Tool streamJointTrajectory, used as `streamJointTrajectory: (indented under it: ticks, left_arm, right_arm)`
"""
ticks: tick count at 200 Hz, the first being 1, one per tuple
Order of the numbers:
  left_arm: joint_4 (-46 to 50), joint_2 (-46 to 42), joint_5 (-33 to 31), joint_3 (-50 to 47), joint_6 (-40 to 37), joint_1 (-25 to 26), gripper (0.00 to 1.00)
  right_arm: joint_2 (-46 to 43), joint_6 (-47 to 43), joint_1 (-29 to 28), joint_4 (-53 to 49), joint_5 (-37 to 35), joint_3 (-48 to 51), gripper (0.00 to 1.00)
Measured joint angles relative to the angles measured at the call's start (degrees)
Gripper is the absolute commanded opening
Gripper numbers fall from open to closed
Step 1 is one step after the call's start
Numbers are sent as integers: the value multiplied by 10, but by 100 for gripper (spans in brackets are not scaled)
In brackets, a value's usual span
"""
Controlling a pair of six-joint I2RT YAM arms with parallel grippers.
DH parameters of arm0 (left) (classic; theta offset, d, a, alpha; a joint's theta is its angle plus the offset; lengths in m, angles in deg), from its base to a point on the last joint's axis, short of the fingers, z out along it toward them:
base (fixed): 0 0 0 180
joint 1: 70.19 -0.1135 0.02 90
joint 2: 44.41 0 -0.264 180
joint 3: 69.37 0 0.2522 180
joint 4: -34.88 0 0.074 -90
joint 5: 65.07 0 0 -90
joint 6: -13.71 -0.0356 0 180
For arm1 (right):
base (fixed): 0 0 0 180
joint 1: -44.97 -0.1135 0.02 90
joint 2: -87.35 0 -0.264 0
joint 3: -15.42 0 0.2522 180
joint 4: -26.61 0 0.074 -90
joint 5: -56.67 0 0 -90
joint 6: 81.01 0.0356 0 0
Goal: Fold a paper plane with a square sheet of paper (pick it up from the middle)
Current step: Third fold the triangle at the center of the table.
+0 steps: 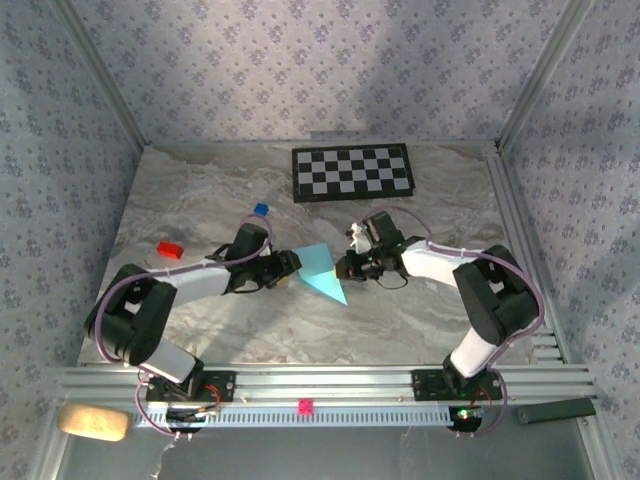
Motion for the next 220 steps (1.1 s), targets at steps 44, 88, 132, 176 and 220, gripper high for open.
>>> streamJointTrajectory:
  ticks: [44,88,132,176,220]
  left_arm:
    - [-30,31,30,1,11,-1,53]
    - [-56,57,51,13,26,-1,49]
    - [-84,67,62,24,38,-1,35]
    - [-102,78,68,24,54,-1,18]
    - [-107,78,59,24,92,3,12]
  right_arm:
    - [-5,13,11,26,15,14,7]
    - [-6,20,15,39,22,20,7]
    - [-6,21,18,43,26,21,7]
    - [-6,22,18,45,26,26,11]
    - [-22,10,19,13,-8,31,34]
